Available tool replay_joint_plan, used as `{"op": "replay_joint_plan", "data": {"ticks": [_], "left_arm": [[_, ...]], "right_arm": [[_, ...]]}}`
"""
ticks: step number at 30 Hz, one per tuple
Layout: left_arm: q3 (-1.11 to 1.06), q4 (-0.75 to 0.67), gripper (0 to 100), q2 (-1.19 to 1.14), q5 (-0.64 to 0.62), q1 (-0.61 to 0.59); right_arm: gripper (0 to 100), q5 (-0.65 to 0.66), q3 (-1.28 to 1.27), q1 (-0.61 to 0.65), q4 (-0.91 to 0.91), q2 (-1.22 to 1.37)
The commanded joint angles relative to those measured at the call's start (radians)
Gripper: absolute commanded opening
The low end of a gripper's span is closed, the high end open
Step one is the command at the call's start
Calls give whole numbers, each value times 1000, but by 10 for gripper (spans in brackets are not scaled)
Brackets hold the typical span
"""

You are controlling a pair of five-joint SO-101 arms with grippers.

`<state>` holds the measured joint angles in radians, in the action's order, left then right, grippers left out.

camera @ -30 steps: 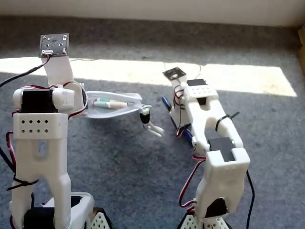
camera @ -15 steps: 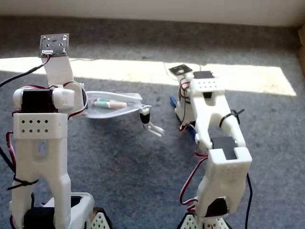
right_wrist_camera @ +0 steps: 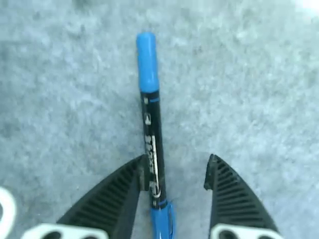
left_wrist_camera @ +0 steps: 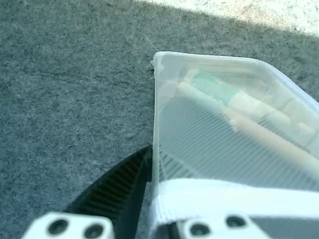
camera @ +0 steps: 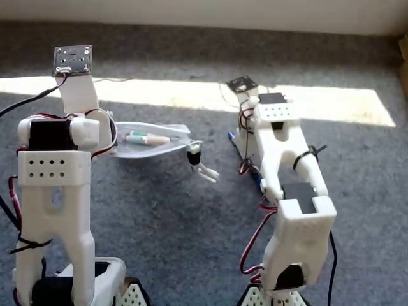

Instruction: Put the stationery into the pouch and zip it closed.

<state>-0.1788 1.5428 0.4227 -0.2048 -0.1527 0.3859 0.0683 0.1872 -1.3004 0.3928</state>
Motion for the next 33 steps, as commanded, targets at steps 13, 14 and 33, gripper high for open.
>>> {"op": "replay_joint_plan", "data": {"ticks": [13,14,33], "left_arm": [[-5,-17,11,-16,2,-16],[-5,-17,11,-16,2,-16],[-18,-17,11,-12,2,-16]], "right_arm": [[152,-117,-110,105,384,-45],[139,-115,-119,107,401,-44],[74,-112,-4,82,229,111]]}}
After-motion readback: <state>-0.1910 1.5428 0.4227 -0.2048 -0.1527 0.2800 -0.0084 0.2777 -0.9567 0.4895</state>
